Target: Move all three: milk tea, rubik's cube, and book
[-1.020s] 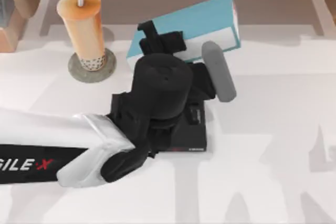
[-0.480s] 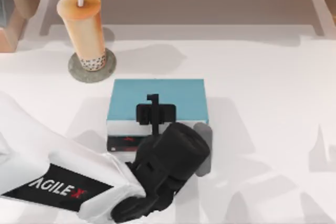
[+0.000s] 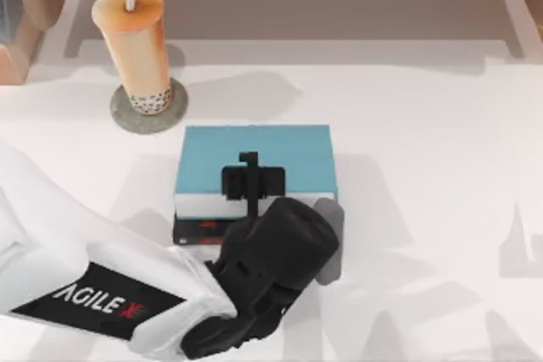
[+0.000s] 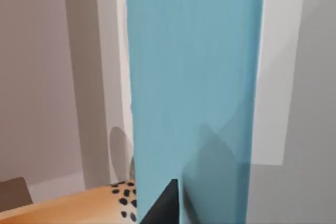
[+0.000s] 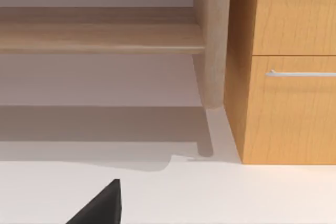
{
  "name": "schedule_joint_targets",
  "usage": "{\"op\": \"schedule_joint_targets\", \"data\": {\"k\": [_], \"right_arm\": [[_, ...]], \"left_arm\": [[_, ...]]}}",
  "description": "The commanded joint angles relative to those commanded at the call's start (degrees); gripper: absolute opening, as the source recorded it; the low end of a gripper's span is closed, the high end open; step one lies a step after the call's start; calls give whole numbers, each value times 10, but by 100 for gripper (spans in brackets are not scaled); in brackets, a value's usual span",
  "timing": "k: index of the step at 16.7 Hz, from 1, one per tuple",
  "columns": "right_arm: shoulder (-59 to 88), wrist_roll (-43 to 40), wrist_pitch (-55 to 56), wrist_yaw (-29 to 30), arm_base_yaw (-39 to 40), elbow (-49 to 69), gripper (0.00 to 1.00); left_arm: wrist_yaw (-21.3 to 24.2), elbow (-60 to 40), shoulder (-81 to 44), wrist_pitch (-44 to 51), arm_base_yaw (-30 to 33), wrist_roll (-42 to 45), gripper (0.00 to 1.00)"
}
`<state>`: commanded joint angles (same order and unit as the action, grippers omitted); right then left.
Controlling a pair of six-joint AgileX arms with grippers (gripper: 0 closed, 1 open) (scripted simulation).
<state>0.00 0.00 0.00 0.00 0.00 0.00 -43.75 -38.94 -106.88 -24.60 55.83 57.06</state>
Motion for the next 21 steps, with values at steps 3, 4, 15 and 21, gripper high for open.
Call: {"op": "schedule_joint_targets", "data": {"k": [3, 4, 15, 21], "right_arm": [[0, 0, 0, 0, 0, 0, 100], [0, 0, 0, 0, 0, 0, 100], [0, 0, 0, 0, 0, 0, 100], [0, 0, 0, 0, 0, 0, 100]], "left_arm": [[0, 0, 0, 0, 0, 0, 8], [0, 0, 0, 0, 0, 0, 15], [0, 0, 0, 0, 0, 0, 98], [0, 0, 0, 0, 0, 0, 100]]}}
